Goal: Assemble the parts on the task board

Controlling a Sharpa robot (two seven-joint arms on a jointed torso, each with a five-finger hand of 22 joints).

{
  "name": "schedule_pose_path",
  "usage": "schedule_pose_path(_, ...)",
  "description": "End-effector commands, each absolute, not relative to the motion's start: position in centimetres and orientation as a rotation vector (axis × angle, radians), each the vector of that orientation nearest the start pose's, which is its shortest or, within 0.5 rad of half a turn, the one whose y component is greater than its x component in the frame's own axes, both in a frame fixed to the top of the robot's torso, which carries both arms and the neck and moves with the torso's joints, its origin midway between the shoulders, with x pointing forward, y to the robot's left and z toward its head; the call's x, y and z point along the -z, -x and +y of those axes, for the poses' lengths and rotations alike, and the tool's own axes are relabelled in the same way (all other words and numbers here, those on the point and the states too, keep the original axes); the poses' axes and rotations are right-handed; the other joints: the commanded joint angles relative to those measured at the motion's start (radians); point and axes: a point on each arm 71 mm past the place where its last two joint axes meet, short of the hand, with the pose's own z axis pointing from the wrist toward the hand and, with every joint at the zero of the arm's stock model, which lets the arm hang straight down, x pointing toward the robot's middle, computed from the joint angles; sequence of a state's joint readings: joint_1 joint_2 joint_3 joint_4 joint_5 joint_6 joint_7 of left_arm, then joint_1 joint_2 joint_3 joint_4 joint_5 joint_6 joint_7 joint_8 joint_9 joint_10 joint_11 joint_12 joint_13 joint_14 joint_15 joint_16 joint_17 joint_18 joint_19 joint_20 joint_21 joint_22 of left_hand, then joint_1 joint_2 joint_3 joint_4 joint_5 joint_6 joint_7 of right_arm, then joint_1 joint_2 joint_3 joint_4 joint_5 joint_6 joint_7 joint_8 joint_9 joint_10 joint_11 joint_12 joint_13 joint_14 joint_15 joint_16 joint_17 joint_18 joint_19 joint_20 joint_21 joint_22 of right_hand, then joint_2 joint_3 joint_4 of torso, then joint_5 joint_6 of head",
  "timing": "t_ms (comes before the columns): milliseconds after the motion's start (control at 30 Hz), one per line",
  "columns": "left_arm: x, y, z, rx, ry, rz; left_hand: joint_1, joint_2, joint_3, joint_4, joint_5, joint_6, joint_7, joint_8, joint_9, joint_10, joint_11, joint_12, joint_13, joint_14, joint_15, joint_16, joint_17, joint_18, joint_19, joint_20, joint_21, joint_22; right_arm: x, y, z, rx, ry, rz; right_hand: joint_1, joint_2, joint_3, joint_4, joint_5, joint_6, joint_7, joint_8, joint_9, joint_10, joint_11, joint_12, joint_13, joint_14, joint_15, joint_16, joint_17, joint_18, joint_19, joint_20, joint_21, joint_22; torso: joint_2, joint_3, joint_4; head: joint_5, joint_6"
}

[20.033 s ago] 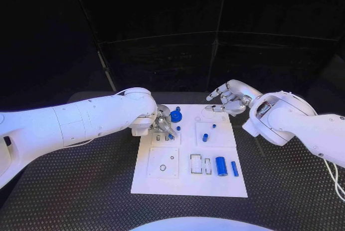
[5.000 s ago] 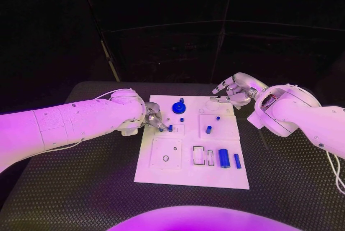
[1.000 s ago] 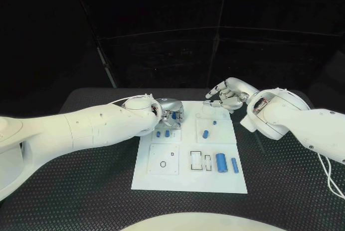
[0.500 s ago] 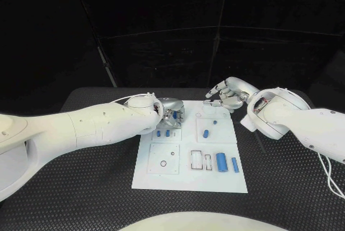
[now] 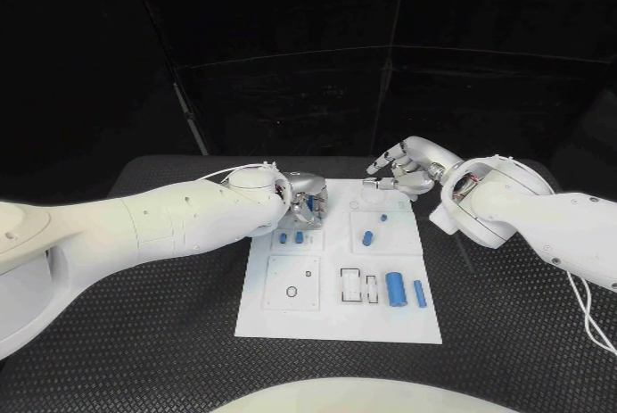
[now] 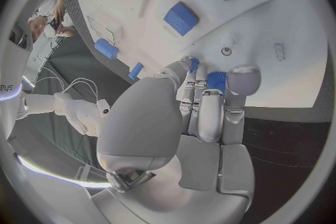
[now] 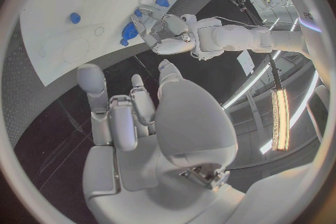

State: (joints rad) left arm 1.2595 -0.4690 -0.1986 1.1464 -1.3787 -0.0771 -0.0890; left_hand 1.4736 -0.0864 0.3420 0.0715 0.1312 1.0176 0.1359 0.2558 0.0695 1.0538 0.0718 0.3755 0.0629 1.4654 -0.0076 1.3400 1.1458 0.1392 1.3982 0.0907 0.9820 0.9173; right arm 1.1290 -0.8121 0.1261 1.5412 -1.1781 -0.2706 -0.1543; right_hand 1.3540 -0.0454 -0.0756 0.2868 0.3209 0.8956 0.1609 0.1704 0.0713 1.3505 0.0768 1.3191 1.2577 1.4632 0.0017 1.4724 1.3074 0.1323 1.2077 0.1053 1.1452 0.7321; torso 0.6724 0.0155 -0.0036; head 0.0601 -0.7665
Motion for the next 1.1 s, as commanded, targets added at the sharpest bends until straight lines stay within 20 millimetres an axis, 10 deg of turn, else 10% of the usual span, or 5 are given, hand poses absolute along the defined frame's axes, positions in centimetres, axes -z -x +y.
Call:
schedule_pose_path(33,24.8,-52.7,11.6,0.547,-0.345,2.015,0.002,0.012,0.017,-0.008,-0.001,0.017,-0.001,-0.005,0.002,0.019,-0.003,-0.009,0.002,0.028,-0.008,0.007,-0.003,-0.01,0.003,-0.004,0.009,0.01,16.1,-49.3,-18.5,-0.849,-0.187,1.712,-0.004,0.01,-0.006,0.002,0.005,-0.002,-0.002,0.008,0.0,-0.004,-0.004,-0.001,0.001,0.064,-0.007,-0.005,0.067,0.014,-0.004,-0.005,-0.007,-0.002,0.0,0.0001,0.0004,0.0,0.0)
schedule_pose_path(1100,21.7,-51.1,14.7,0.68,-0.222,1.84,-0.044,-0.025,0.112,-0.063,-0.002,0.056,0.006,-0.063,0.001,0.081,0.0,-0.114,0.003,0.026,-0.006,0.012,-0.019,-0.015,0.0,-0.005,0.042,0.057,16.1,-49.3,-18.7,-0.846,-0.19,1.704,-0.005,0.013,-0.008,0.002,0.005,0.001,-0.003,0.01,0.0,-0.003,-0.005,0.001,0.002,0.064,-0.007,-0.005,0.067,0.014,-0.004,-0.005,-0.008,-0.002,-0.001,-0.0003,0.003,0.0,0.006)
